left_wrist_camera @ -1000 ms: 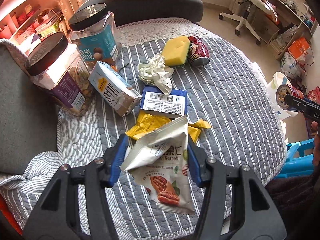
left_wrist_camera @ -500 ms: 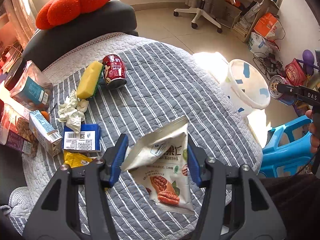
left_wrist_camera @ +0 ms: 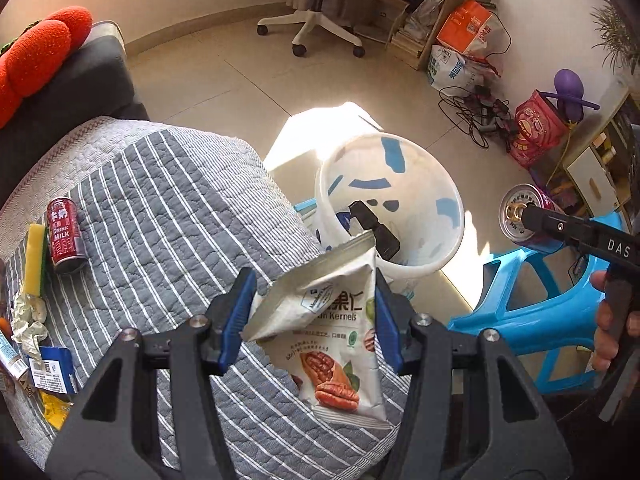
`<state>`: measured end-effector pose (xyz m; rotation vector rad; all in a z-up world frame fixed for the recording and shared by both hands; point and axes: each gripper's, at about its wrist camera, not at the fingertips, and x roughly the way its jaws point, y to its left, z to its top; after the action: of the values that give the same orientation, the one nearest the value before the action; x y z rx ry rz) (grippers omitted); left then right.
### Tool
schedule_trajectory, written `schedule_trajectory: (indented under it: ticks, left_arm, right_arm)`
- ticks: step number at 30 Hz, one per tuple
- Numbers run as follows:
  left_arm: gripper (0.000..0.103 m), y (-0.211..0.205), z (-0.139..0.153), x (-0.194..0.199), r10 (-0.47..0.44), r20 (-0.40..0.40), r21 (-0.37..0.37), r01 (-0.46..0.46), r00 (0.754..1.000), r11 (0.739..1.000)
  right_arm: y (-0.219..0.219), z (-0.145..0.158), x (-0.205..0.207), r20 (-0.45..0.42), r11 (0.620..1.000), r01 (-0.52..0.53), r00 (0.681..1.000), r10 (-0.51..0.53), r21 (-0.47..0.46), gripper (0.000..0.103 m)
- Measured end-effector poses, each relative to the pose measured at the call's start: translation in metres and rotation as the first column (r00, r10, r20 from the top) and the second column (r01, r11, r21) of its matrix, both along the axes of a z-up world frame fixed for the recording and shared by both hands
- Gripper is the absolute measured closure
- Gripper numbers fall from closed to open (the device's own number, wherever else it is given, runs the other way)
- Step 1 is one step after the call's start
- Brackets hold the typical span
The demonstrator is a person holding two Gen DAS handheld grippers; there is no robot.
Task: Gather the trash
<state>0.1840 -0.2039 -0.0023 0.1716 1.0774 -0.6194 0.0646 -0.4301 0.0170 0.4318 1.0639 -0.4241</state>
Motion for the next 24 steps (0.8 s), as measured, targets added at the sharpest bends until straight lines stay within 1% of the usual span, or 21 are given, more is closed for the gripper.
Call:
schedule_trajectory:
  ticks: [5,8,11,12,13,14,15,16,18,20,21,22,24]
  left_arm:
    - [0.046,-0.042,-0.005,0.01,-0.033,-0.011,-0.043,0.033,0.999,0.999]
    - [0.046,-0.06,-0.007,0.016,-0.036,-0.015,-0.069,0.035,0.999,0.997]
    - [0.045,-0.071,-0.008,0.019,-0.04,0.0,-0.091,0.04,0.999,0.995]
    - [0.043,-0.073,-0.009,0.02,-0.047,0.009,-0.099,0.048,0.999,0.994]
    - [0.037,-0.075,-0.009,0.02,-0.054,0.021,-0.114,0.056,0.998,0.992]
    - [0.033,-0.074,-0.01,0.021,-0.058,0.027,-0.124,0.06,0.998,0.99]
    - [0.026,-0.073,-0.01,0.021,-0.05,0.032,-0.123,0.053,0.998,0.991]
    - [0.022,-0.071,-0.01,0.023,-0.035,0.036,-0.116,0.039,0.999,0.992]
    - [0.019,-0.065,-0.011,0.024,-0.016,0.036,-0.104,0.019,0.999,0.994]
    - [0.015,-0.054,-0.012,0.026,0.008,0.022,-0.076,-0.006,1.0,0.997]
    - [0.008,-0.047,-0.012,0.027,0.02,0.013,-0.064,-0.019,1.0,0.998]
    - [0.006,-0.039,-0.012,0.027,0.031,0.01,-0.061,-0.03,0.999,0.998]
    - [0.006,-0.021,-0.009,0.025,0.048,0.013,-0.061,-0.048,0.999,0.997]
  right_arm:
    - [-0.025,-0.002,-0.012,-0.008,0.999,0.05,0.999,-0.05,0.012,0.014]
    - [-0.035,-0.002,-0.019,-0.009,0.998,0.07,0.998,-0.069,0.012,0.014]
    - [-0.04,-0.002,-0.021,-0.009,0.996,0.085,0.996,-0.085,0.015,0.014]
    - [-0.041,-0.002,-0.021,-0.009,0.996,0.086,0.996,-0.086,0.017,0.014]
    - [-0.042,-0.002,-0.02,-0.008,0.996,0.086,0.996,-0.086,0.018,0.014]
    - [-0.042,-0.002,-0.019,-0.009,0.996,0.086,0.996,-0.086,0.017,0.014]
    - [-0.042,-0.002,-0.018,-0.009,0.996,0.083,0.996,-0.083,0.015,0.014]
    - [-0.041,-0.002,-0.017,-0.009,0.997,0.082,0.997,-0.082,0.012,0.014]
    - [-0.041,-0.003,-0.014,-0.013,0.997,0.083,0.996,-0.083,0.009,0.014]
    - [-0.04,-0.005,-0.011,-0.017,0.996,0.084,0.996,-0.084,0.01,0.014]
    - [-0.04,-0.006,-0.01,-0.02,0.996,0.085,0.996,-0.085,0.011,0.014]
    - [-0.04,-0.007,-0.008,-0.024,0.996,0.086,0.996,-0.085,0.009,0.014]
    - [-0.04,-0.01,-0.004,-0.032,0.996,0.085,0.996,-0.085,0.007,0.014]
